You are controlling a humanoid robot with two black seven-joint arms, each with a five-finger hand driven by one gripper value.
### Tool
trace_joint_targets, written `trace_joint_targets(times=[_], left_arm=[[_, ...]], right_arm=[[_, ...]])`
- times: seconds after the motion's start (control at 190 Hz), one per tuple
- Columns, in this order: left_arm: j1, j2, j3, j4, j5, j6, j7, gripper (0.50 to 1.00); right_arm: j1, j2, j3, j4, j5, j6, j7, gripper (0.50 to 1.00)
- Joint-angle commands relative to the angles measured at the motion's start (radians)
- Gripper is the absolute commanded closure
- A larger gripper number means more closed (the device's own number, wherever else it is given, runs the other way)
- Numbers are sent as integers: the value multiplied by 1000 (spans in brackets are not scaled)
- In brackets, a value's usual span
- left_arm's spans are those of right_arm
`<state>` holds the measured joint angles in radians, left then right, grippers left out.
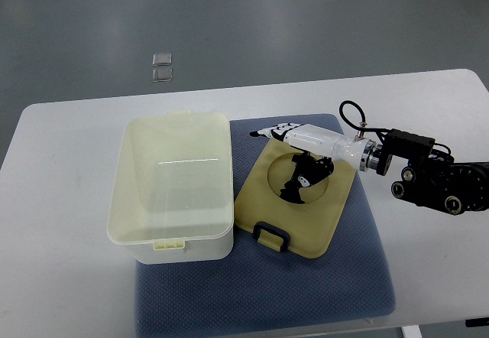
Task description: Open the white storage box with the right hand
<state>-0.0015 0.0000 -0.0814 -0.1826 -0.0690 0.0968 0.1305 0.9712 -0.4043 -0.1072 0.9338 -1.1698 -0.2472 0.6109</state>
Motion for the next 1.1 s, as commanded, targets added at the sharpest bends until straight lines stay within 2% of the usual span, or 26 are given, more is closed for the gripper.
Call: trace_joint_targets(times=[0.0, 0.095, 0.142, 0.306, 0.442, 0.495, 0.522, 0.548, 0.601, 0.606, 0.616, 0.669, 0.732, 0.864, 0.964, 1.017, 1.022, 1.096], left_arm=[[0, 0, 0, 0, 0, 0, 0, 500], [0, 0, 0, 0, 0, 0, 0, 500], [0, 0, 0, 0, 0, 0, 0, 500], [0, 0, 0, 0, 0, 0, 0, 500], [0, 0, 2, -3, 0, 0, 0, 500], [0, 0, 2, -5, 0, 0, 0, 500], [0, 0, 2, -5, 0, 0, 0, 500], [0, 0, 2, -6, 0, 0, 0, 500], [0, 0, 2, -6, 0, 0, 0, 500], [0, 0, 2, -6, 0, 0, 0, 500], [0, 0, 2, -6, 0, 0, 0, 500], [0, 0, 2, -6, 0, 0, 0, 500], [0, 0, 0, -6, 0, 0, 0, 500], [0, 0, 2, -6, 0, 0, 0, 500], [0, 0, 2, -6, 1, 0, 0, 500], [0, 0, 2, -6, 2, 0, 0, 500], [0, 0, 2, -6, 0, -2, 0, 500], [0, 0, 2, -6, 0, -2, 0, 500]], right_arm=[[11, -79, -8, 20, -8, 5, 0, 570], [40, -146, -6, 65, -7, 34, 0, 570], [67, -191, -2, 88, -7, 75, 0, 570], [179, -306, 21, 102, 15, 163, 0, 570], [208, -327, 222, 97, 162, 229, 0, 570], [205, -311, 313, 88, 265, 259, 0, 570], [201, -303, 343, 86, 317, 275, -30, 570], [189, -281, 386, 83, 401, 284, -89, 572], [189, -281, 386, 83, 401, 284, -89, 572], [154, -222, 453, 80, 574, 272, -200, 572], [146, -209, 469, 80, 613, 270, -224, 572], [104, -157, 552, 79, 813, 258, -313, 570], [46, -114, 644, 77, 1042, 250, -373, 570], [-66, -28, 756, 65, 1378, 270, -382, 570], [-153, 44, 839, 33, 1457, 313, -373, 570], [-154, 44, 839, 33, 1457, 313, -373, 570], [-192, 94, 894, -1, 1458, 337, -349, 570], [-229, 147, 951, -36, 1454, 371, -295, 570]])
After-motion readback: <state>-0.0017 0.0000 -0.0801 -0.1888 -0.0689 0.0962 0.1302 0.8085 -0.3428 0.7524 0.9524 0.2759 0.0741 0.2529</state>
